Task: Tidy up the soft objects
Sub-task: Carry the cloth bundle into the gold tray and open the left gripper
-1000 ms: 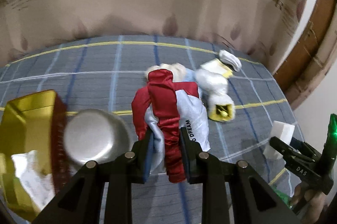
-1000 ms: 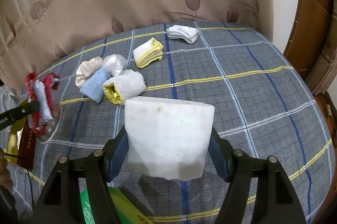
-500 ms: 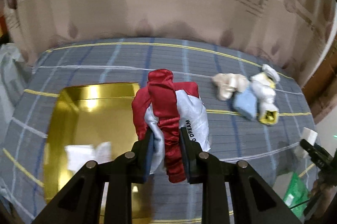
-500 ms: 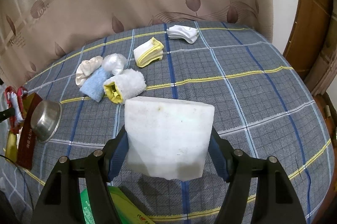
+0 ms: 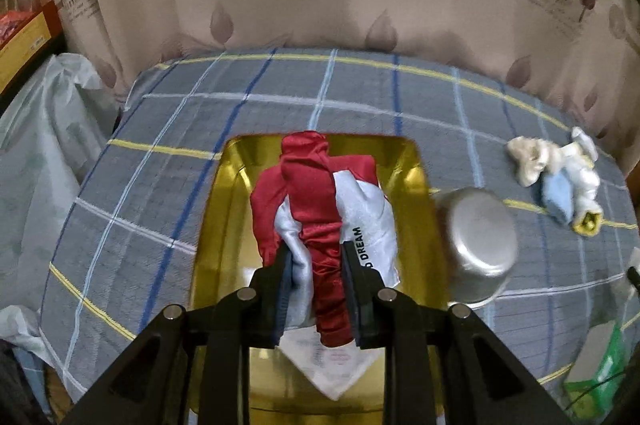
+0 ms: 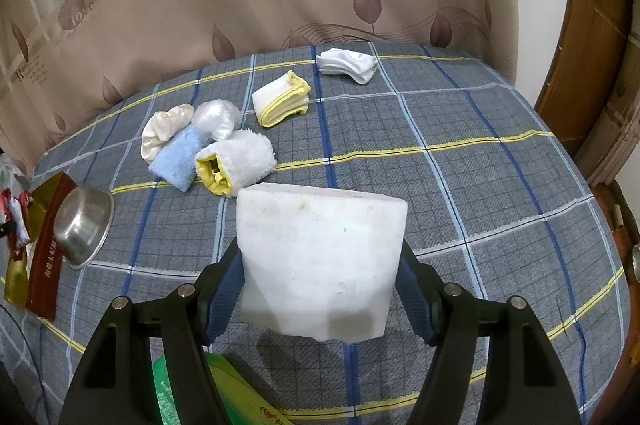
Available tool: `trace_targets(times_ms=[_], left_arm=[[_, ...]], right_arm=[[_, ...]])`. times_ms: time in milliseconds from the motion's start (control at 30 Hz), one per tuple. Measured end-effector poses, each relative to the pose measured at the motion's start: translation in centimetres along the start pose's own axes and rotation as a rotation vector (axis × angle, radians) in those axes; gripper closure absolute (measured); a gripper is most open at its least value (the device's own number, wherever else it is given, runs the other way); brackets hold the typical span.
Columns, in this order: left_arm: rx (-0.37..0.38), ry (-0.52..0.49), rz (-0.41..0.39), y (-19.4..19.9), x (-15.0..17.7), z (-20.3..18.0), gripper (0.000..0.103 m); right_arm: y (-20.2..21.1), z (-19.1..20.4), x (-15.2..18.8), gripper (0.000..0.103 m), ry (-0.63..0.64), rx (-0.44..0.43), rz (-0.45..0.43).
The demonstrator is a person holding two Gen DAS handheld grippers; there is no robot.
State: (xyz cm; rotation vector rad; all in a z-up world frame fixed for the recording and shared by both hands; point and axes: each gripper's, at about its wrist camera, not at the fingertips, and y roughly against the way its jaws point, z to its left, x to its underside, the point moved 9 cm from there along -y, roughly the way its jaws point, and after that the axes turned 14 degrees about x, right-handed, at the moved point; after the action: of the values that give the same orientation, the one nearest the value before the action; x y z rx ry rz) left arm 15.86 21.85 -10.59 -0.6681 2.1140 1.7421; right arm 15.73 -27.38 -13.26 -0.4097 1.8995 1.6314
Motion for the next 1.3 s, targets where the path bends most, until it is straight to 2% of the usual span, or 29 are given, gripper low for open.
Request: trace_targets(times_ms=[300,467,667,867,1033,1200,1300], left_arm=[[-0.044,0.012,0.032,-1.5,1.0,1.9,0.075],[-0.065,0.039,0.026,-1.4,0.6,2.7,0.062],[-0.044,0.054,0.007,-0.3,0.3,2.8,0.06],[-0.043,0.07,-0.056,1.9,0.3,3.0,0.06],[-0.087,0.015,-0.082,3.6,1.3,2.8,0.06],[-0.126,-0.04,-0.111,5.1,2.4,2.7,0.06],[-0.112,-0.042,-0.122,5.8,3.2,2.8,0.06]], right_arm=[[-0.1,0.0,0.0,0.036,0.005,0.006,0.001],[-0.1,0.0,0.1,0.036,0.006,0.009,-0.004],[0.0,0.1,-0.1,0.036,0.022,0.023,-0.018],[1.2,0.6,-0.6,0.036,0.037,0.03,-0.052],[2.9,2.7,-0.8,0.036,0.067,0.008,-0.083],[3.9,6.9,-0.1,0.036,0.117,-0.059,-0.076],[4.7,9.8,0.0,0.036,0.155,-0.106,-0.07]])
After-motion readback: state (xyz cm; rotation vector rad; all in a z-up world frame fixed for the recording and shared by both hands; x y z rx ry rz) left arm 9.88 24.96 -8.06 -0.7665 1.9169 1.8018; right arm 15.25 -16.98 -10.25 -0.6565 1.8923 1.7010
